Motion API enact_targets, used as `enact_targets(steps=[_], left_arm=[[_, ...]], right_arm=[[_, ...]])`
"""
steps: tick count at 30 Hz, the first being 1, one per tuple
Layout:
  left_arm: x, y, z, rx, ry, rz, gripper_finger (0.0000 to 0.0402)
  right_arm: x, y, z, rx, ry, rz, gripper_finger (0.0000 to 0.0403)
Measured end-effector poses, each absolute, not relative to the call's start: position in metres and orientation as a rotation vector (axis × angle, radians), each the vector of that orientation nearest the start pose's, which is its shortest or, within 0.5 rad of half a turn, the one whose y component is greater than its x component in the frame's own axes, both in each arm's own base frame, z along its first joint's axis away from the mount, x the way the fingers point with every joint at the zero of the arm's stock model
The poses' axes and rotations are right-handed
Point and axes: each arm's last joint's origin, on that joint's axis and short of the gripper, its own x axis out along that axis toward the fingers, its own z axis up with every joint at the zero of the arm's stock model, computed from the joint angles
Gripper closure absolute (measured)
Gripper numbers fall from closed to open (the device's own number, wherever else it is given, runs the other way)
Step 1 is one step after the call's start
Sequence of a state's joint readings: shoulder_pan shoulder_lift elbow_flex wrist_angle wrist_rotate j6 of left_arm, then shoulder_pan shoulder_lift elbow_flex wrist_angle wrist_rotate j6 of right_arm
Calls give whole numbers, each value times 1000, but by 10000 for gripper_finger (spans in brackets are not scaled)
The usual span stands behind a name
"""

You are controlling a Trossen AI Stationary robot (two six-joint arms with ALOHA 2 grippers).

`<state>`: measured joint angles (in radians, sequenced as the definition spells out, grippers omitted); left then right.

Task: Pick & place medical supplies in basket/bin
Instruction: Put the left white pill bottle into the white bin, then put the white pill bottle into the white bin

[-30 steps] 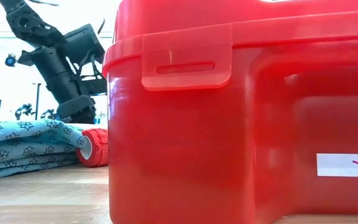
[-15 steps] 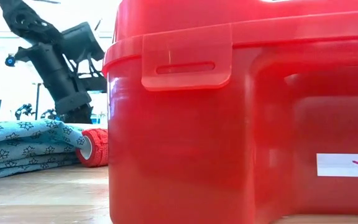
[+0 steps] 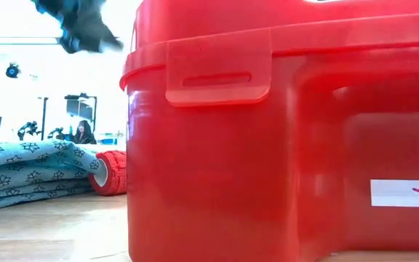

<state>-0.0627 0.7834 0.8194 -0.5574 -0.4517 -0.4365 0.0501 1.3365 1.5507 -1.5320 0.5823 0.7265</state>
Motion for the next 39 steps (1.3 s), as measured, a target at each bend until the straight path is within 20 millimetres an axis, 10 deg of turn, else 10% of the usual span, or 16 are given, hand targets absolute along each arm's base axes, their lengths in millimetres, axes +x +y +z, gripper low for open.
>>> enact_targets(steps=[9,18,21,29,39], left_arm=[[184,10,411,-17,94,492,230],[300,73,373,102,509,460,228],[317,81,393,113,569,448,219],[339,89,401,289,752,492,171],[292,73,422,271,767,544,155]], right_arm=[[215,-11,383,193,964,-868,38],[217,-11,390,199,903,-881,38],[214,-5,397,235,867,-867,38],[200,5,396,290,942,-879,38],[205,20,379,330,1042,-765,37]])
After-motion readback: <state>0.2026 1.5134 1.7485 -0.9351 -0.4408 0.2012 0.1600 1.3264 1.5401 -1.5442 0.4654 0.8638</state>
